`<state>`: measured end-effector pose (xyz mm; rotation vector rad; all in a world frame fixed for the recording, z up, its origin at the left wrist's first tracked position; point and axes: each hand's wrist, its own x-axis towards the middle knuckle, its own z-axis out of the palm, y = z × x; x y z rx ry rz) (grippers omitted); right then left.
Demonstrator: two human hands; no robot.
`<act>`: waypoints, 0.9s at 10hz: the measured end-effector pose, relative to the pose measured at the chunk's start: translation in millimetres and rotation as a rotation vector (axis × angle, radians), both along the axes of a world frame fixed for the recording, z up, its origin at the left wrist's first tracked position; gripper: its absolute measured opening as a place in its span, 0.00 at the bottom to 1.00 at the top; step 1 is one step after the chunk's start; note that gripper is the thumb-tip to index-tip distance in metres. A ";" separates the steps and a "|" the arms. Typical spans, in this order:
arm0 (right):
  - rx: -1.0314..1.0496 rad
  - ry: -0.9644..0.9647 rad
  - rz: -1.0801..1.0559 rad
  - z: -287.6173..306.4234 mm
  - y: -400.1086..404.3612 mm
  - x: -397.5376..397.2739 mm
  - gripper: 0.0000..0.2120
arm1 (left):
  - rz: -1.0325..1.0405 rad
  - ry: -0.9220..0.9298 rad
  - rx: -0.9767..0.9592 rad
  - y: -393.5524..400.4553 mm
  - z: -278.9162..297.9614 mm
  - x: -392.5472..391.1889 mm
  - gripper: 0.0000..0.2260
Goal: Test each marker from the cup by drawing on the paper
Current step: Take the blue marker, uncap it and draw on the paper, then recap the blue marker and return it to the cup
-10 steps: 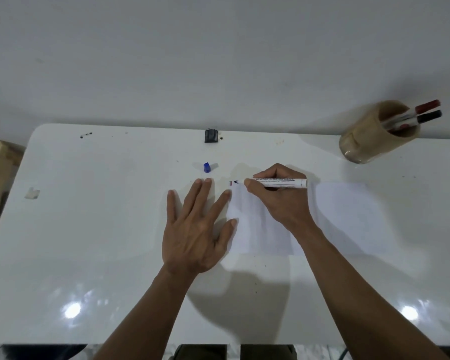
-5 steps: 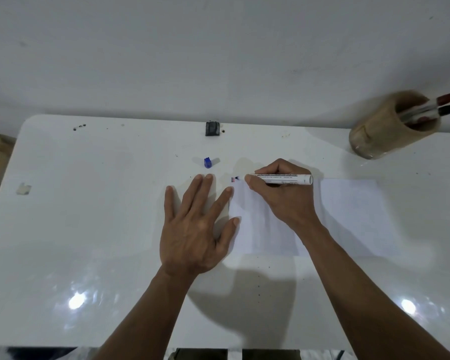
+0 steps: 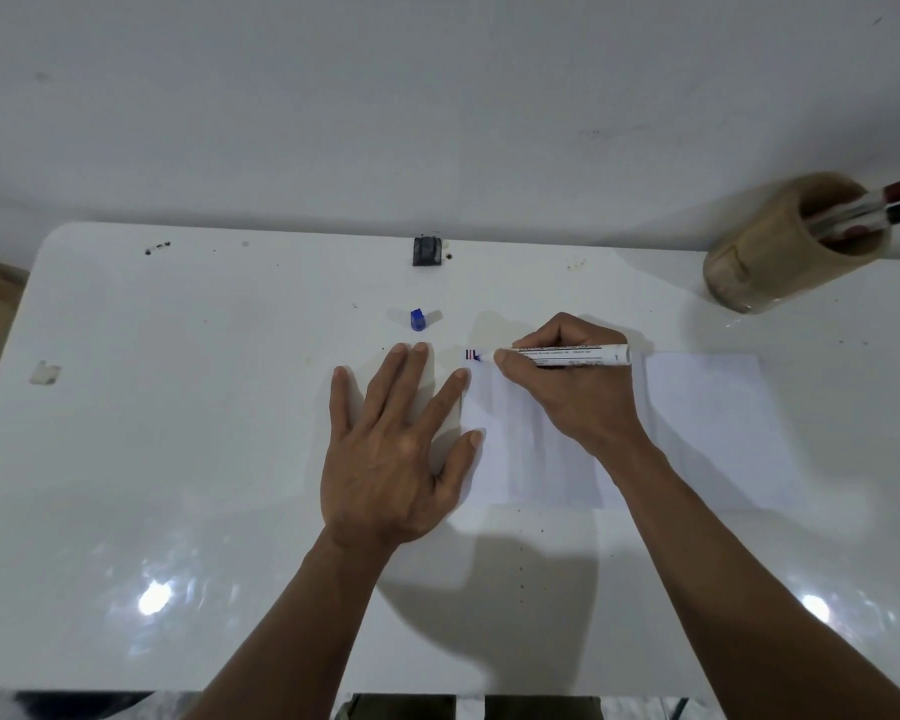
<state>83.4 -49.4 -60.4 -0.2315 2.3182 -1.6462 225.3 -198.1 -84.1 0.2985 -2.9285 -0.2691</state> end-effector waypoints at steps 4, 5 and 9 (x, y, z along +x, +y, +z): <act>-0.005 -0.002 0.011 0.3 0.4 1.1 0.09 | -0.007 -0.001 0.012 0.0 -2.1 0.3 0.24; -0.079 -0.058 0.013 3.6 0.9 -0.9 0.08 | -0.001 -0.004 0.006 0.0 -1.8 -0.6 0.24; -0.478 -0.382 -0.134 73.2 19.8 3.4 0.12 | 0.023 -0.052 0.177 1.3 19.9 -1.4 0.25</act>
